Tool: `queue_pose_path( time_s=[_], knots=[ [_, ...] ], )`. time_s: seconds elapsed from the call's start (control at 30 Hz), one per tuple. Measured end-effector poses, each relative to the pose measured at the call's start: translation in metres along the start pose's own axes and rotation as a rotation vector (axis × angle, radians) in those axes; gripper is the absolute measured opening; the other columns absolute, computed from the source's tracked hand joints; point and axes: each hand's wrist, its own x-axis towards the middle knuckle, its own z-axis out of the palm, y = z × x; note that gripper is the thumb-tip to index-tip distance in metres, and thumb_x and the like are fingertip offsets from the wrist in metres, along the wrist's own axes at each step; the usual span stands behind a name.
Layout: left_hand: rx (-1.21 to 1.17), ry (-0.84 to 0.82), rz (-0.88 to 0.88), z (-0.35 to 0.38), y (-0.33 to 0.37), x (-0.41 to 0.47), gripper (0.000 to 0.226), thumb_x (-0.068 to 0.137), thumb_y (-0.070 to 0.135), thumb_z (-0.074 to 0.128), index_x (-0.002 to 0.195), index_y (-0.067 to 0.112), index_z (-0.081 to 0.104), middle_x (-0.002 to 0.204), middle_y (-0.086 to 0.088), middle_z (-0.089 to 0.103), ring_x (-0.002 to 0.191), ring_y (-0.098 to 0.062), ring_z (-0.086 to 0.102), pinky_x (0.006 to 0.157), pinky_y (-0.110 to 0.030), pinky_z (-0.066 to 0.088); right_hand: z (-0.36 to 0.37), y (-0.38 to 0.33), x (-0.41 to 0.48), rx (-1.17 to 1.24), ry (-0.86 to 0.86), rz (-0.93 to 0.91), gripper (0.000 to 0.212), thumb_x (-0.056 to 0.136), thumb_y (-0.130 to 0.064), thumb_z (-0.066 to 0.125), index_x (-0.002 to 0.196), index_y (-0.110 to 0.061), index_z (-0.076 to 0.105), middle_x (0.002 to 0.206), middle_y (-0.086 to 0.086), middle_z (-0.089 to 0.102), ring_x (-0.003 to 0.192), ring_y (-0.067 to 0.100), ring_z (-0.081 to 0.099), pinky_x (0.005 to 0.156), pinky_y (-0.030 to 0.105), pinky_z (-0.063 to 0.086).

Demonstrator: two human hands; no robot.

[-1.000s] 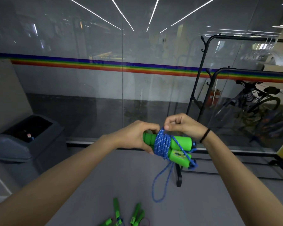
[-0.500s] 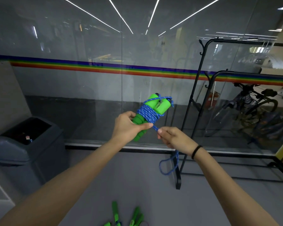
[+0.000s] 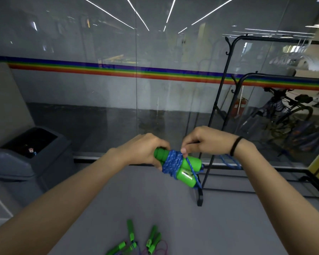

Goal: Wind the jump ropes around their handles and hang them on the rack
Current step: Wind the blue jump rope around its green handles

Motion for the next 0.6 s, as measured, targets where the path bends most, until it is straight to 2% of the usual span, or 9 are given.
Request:
queue_pose_path(
  time_s=[0.1,0.23,0.3,0.37,0.4,0.43,0.47,0.5,0.6],
  knots=[
    [-0.182,0.007,0.069,-0.002,0.006,-0.002,0.041,0.06,0.041,0.082,0.095,0.029,0.064,0.066,0.013,0.056,0.061,-0.002,0.047,0.059,-0.022,0.036,-0.001,0.011,0.001,0.351,0.044,-0.053,0.013,0.08,-0.036,0.065,0.071,-0.028,0.07,0.07,-0.006,0.07,0.068,0.007,0.059,0.071,0.019,0.044],
    [-0.602,0.105,0.084,-0.003,0.006,-0.002,0.038,0.054,0.019,0.088,0.085,0.016,0.067,0.077,-0.005,0.065,0.07,-0.004,0.052,0.068,-0.025,0.041,0.011,0.03,0.002,0.734,0.193,-0.043,0.039,0.058,-0.063,0.072,0.067,-0.025,0.07,0.059,-0.01,0.064,0.054,0.001,0.053,0.053,0.013,0.043],
    [-0.781,0.125,0.087,-0.003,0.008,-0.003,0.037,0.054,0.007,0.087,0.083,0.016,0.066,0.076,0.003,0.067,0.074,-0.003,0.057,0.072,-0.019,0.044,0.018,0.032,-0.001,0.92,0.233,-0.055,0.053,0.037,-0.064,0.082,0.059,-0.017,0.069,0.055,-0.007,0.064,0.05,0.0,0.057,0.05,0.012,0.047],
    [-0.926,0.179,0.082,-0.003,0.011,-0.002,0.038,0.056,-0.002,0.084,0.083,0.018,0.066,0.076,0.012,0.069,0.075,-0.001,0.061,0.072,-0.015,0.048,0.03,0.032,-0.001,1.082,0.376,0.073,0.057,0.006,-0.05,0.09,0.039,-0.012,0.064,0.041,-0.005,0.061,0.039,-0.001,0.056,0.042,0.011,0.046],
    [-0.984,0.226,0.057,-0.002,0.012,-0.001,0.039,0.058,-0.005,0.082,0.084,0.019,0.067,0.076,0.013,0.07,0.075,-0.001,0.062,0.072,-0.016,0.05,0.036,0.033,0.002,1.156,0.42,0.092,0.043,0.017,-0.037,0.093,0.037,-0.014,0.063,0.038,-0.007,0.058,0.036,0.0,0.054,0.04,0.012,0.045],
    [-1.049,0.282,0.021,-0.002,0.013,0.0,0.038,0.06,-0.007,0.079,0.087,0.017,0.067,0.076,0.013,0.071,0.073,-0.002,0.063,0.071,-0.017,0.052,0.041,0.032,0.004,1.164,0.419,0.045,0.026,0.049,-0.027,0.085,0.044,-0.016,0.062,0.037,-0.008,0.053,0.035,0.002,0.049,0.039,0.014,0.042],
    [-1.124,0.336,-0.023,-0.001,0.013,0.002,0.036,0.063,-0.008,0.076,0.089,0.015,0.067,0.075,0.012,0.072,0.071,-0.003,0.064,0.07,-0.018,0.054,0.046,0.033,0.009,1.156,0.402,0.019,0.024,0.076,-0.02,0.066,0.054,-0.017,0.058,0.038,-0.009,0.047,0.036,0.002,0.041,0.04,0.015,0.037],
    [-1.204,0.38,-0.065,-0.001,0.014,0.003,0.032,0.066,-0.009,0.074,0.09,0.011,0.066,0.074,0.009,0.072,0.068,-0.005,0.066,0.069,-0.02,0.056,0.05,0.031,0.012,1.124,0.385,0.02,0.031,0.091,-0.015,0.049,0.06,-0.016,0.054,0.041,-0.009,0.04,0.039,0.003,0.034,0.043,0.017,0.031],
    [-1.327,0.476,-0.201,0.001,0.014,0.008,0.021,0.07,-0.003,0.073,0.089,0.004,0.065,0.07,0.001,0.073,0.061,-0.015,0.069,0.063,-0.026,0.058,0.052,0.023,0.015,1.085,0.368,0.073,0.035,0.1,-0.016,0.029,0.072,-0.008,0.049,0.045,-0.011,0.031,0.042,0.004,0.025,0.044,0.017,0.025]
  ],
)
